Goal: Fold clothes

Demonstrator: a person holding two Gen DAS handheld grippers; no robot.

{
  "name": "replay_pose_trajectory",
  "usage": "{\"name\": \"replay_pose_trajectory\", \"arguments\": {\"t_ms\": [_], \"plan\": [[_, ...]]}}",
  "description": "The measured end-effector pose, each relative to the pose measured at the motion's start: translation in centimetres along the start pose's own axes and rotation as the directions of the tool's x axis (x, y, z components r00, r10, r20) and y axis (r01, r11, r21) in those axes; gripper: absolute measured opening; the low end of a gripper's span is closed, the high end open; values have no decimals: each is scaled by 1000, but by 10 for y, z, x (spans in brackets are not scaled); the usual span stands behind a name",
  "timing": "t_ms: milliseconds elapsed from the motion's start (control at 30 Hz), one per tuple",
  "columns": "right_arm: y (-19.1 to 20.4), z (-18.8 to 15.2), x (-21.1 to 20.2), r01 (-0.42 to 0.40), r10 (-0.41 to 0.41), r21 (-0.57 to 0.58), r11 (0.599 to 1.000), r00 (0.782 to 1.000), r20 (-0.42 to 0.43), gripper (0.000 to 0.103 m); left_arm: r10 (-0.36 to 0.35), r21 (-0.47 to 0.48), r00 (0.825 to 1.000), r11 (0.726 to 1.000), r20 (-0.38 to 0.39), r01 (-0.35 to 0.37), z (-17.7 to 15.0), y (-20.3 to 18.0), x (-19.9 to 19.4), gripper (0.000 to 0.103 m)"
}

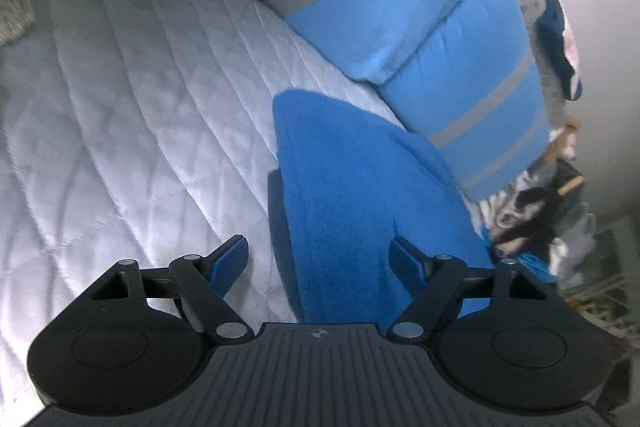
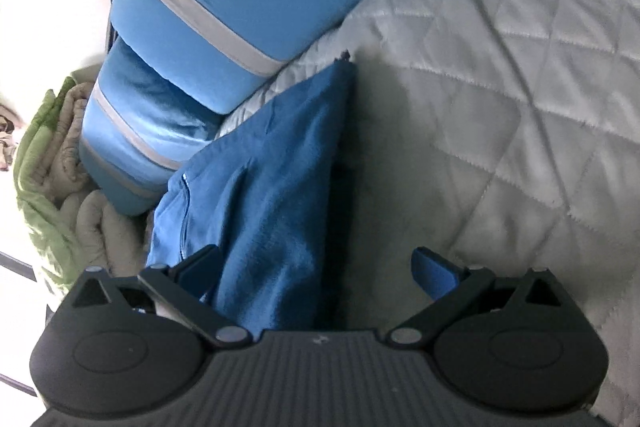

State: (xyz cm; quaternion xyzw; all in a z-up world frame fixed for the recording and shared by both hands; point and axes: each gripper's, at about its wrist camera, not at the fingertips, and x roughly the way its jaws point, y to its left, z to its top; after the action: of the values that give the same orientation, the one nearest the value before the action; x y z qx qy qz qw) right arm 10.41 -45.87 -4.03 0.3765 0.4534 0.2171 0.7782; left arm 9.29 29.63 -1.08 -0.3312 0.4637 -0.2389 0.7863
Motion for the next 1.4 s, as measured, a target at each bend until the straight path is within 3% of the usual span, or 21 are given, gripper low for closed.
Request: {"name": "replay_pose_trajectory", "arguments": {"t_ms": [100, 333, 800, 867, 900, 933, 1000, 1100, 1400], "plan": [[-5, 5, 6, -58, 58, 13, 998, 998, -21, 103, -60, -21, 997, 998, -51, 59, 2, 11, 12, 76], [-6, 14, 23, -132, 133, 27, 991, 989, -71, 103, -188, -55, 981, 981, -38, 186, 4, 23, 25, 76], [14, 14, 52, -207, 204, -5, 978, 968, -147, 102, -198, -25, 979, 980, -58, 197, 7, 9, 42, 76], [21, 12, 49, -184, 178, -31, 982, 974, -138, 101, -186, -19, 980, 983, -69, 185, 6, 4, 46, 60], [25, 11, 47, -171, 164, -45, 984, 978, -132, 96, -168, -13, 983, 986, -77, 167, 5, 1, 47, 36], [29, 9, 45, -158, 149, -59, 986, 981, -126, 91, -147, -3, 986, 989, -79, 147, 4, -3, 48, 30], [36, 7, 41, -131, 121, -87, 988, 986, -113, 47, -107, 24, 992, 994, -74, 109, 2, -12, 46, 23], [48, 3, 36, -90, 79, -127, 988, 993, -93, 34, -36, 56, 996, 998, -81, 40, 6, -27, 40, 19], [104, -11, 11, 12, -16, -271, 962, 1000, -11, 25, 86, 156, 995, 985, -52, -77, 3, -79, 11, 15]]}}
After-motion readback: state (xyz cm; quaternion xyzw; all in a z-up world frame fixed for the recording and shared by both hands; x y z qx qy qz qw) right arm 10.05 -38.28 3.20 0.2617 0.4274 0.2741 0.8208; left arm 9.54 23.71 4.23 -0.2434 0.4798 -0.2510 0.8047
